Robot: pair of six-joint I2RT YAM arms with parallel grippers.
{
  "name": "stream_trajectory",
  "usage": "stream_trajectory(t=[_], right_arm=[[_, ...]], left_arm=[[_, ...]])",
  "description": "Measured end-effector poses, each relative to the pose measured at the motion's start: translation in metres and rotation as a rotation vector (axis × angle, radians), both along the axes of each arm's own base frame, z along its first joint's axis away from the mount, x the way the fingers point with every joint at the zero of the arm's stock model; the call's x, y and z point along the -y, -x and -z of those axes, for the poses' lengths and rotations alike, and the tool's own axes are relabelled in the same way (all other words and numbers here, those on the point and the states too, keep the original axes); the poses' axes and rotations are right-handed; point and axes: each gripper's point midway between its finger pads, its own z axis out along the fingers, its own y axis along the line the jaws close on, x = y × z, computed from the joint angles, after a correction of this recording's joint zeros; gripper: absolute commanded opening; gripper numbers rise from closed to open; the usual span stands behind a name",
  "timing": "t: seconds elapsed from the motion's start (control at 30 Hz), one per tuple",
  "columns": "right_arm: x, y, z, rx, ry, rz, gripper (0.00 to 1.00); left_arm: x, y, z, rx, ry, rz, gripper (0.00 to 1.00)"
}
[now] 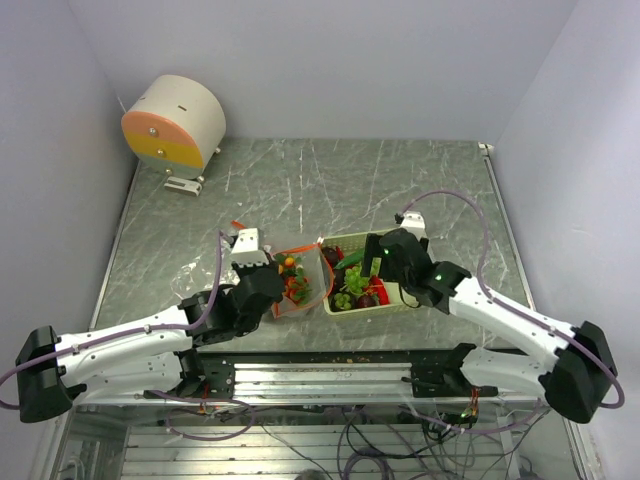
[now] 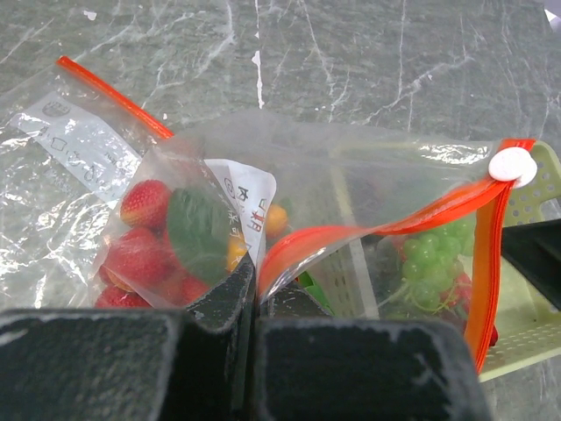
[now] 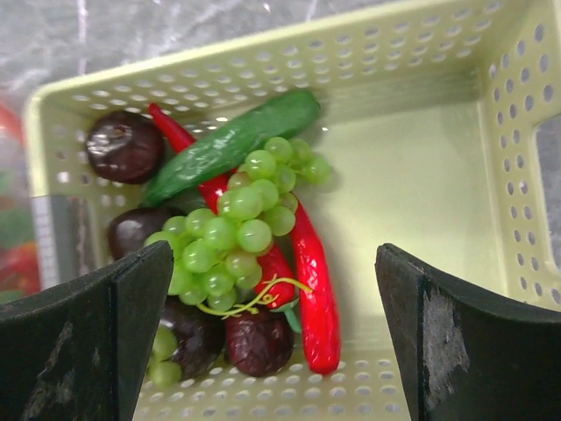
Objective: Place the food in the zip-top bag and seal the zipper
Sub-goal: Pick up the fake fruit from the bin.
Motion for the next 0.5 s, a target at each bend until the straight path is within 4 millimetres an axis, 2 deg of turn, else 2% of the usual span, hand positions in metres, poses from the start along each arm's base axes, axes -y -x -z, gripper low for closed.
stream_trajectory(t=[0.1, 0.2, 0.37, 0.5], right_arm=[[0.002, -0.003, 0.028, -0.071, -0.01, 0.008, 0.96], [-0.007, 0.001, 0.049, -0.128, -0.037, -0.023, 0.94], [-0.028, -0.005, 0.058, -0.147, -0.098, -0.058, 0.85], [-0.035, -0.009, 0.071, -0.161, -0.115, -0.061, 0.77]], left_arm=[[-0.001, 0.0, -0.002, 0.002, 0.006, 0.001, 0.07], [-0.001, 0.001, -0.003, 0.005, 0.007, 0.002, 0.07], [-0.001, 0.001, -0.003, 0.005, 0.003, 0.004, 0.07], [-0.001, 0.001, -0.003, 0.005, 0.003, 0.004, 0.07]])
